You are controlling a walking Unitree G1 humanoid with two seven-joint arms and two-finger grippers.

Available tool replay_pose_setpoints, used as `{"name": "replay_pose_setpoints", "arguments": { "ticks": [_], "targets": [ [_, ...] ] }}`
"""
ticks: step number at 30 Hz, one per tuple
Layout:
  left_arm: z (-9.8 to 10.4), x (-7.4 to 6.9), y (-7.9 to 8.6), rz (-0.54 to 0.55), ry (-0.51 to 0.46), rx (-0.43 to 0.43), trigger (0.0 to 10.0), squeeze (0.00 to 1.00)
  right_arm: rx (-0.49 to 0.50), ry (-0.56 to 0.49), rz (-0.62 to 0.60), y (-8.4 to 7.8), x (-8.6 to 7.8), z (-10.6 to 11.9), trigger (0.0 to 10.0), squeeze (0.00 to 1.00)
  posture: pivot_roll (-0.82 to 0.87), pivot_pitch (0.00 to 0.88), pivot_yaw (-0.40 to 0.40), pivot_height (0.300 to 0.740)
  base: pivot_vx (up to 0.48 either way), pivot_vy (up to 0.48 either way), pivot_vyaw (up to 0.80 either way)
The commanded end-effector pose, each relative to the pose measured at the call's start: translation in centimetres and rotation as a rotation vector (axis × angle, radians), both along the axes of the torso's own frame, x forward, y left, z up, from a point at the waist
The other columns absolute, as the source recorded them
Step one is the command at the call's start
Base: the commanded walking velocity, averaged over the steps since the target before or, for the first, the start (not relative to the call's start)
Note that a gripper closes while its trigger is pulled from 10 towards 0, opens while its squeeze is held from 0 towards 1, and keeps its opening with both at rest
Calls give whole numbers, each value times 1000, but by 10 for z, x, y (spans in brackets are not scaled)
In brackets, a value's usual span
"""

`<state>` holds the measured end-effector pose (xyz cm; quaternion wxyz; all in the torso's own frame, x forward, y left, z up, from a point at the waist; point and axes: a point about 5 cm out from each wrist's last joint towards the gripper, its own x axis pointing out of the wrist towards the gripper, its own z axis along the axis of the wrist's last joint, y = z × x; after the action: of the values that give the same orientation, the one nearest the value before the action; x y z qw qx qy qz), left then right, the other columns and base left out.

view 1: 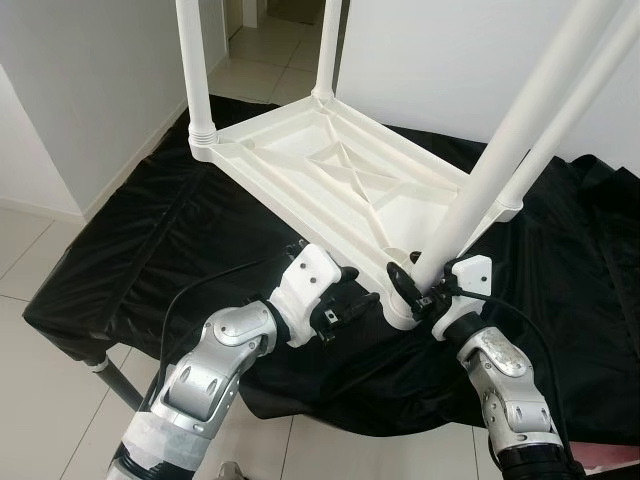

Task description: Building children table

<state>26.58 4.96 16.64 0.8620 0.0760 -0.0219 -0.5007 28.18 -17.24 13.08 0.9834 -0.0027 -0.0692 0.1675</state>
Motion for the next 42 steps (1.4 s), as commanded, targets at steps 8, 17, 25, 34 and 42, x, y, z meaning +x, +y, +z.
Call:
{"name": "replay_pose_setpoints", "arguments": {
  "ticks": [8, 17, 25, 34, 42],
  "targets": [
    [-5, -1, -4, -1, 18, 0, 10000, 0, -32, 103, -475, -19, -18, -21, 10000, 0, -3, 30, -84, 740, 0, 0, 0],
    [-6, -2, -3, 0, 19, 0, 10000, 0, 24, 143, -506, -2, -32, -25, 10000, 0, -1, 33, -92, 740, 0, 0, 0],
    [-7, -3, -5, -6, 22, 1, 10000, 0, 59, 140, -491, 2, -32, -24, 10000, 0, -5, 31, -89, 740, 0, 0, 0],
    [-8, -4, -4, -6, 24, 3, 10000, 0, 128, 62, -344, 8, -35, -9, 10000, 1000, -10, 44, -85, 740, 0, 0, 0],
    [-9, -2, 1, 0, 27, 16, 10000, 0, 58, 53, -291, -4, -35, -7, 10000, 0, -23, 59, -78, 740, 0, 0, 0]
  ]
}}
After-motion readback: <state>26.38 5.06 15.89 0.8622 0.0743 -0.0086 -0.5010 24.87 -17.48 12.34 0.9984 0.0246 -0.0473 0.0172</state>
